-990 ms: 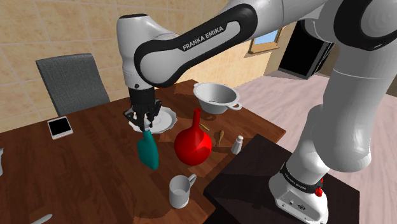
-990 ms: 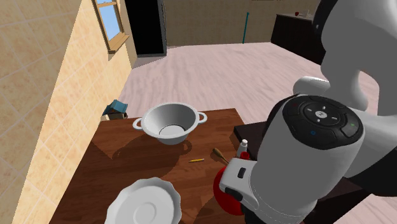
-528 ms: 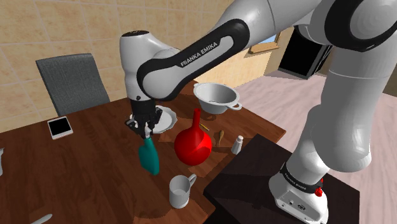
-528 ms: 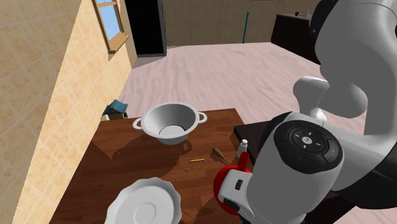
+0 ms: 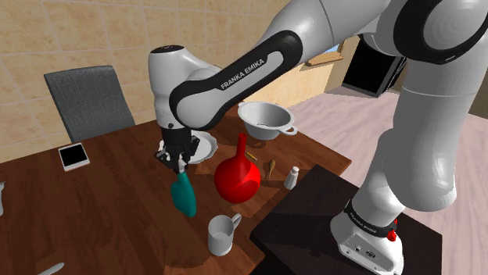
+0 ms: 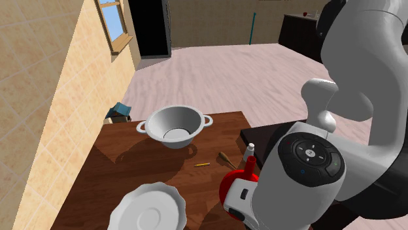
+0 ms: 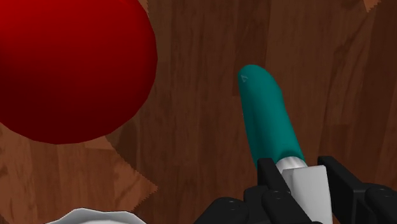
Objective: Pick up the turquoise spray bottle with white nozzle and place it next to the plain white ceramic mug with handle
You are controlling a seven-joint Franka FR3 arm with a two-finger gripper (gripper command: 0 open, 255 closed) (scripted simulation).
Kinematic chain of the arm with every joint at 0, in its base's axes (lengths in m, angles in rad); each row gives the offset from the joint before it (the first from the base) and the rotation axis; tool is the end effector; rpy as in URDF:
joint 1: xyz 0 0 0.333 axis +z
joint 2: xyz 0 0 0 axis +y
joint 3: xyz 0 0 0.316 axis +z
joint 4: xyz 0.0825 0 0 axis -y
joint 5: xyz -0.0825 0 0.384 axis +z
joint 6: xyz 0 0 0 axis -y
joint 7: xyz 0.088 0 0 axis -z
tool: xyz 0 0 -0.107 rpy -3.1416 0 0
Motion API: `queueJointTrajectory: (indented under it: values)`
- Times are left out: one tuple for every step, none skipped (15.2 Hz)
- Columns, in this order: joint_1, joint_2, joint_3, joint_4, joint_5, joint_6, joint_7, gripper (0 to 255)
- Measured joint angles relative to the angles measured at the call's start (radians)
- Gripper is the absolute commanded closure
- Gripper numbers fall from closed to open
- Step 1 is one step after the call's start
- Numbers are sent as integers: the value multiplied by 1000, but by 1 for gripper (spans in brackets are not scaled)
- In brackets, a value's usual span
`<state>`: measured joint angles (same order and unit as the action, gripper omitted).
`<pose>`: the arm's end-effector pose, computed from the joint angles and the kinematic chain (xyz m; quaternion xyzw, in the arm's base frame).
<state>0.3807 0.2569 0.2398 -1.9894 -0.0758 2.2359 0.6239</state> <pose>0.4908 0.3420 0.3382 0.9998 0.0180 -0.0010 0.0002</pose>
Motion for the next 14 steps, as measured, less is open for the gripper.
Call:
queueJointTrajectory:
  values:
    - [0, 0, 0, 0, 0, 0, 0, 0]
    - [0, 0, 0, 0, 0, 0, 0, 0]
    - [0, 0, 0, 0, 0, 0, 0, 0]
    - [0, 0, 0, 0, 0, 0, 0, 0]
    - [0, 0, 0, 0, 0, 0, 0, 0]
    - [0, 0, 0, 0, 0, 0, 0, 0]
    - [0, 0, 0, 0, 0, 0, 0, 0]
    - [-1, -11, 1, 1, 4, -12, -2, 0]
    - [-2, -26, 3, 14, 9, -38, -6, 0]
    - [-3, -35, 3, 28, 12, -60, -8, 0]
    - [-4, -45, 4, 42, 16, -84, -11, 0]
    - [-5, -55, 5, 46, 19, -97, -13, 0]
    - [-5, -58, 6, 51, 20, -105, -13, 0]
    - [-5, -59, 6, 52, 20, -108, -14, 0]
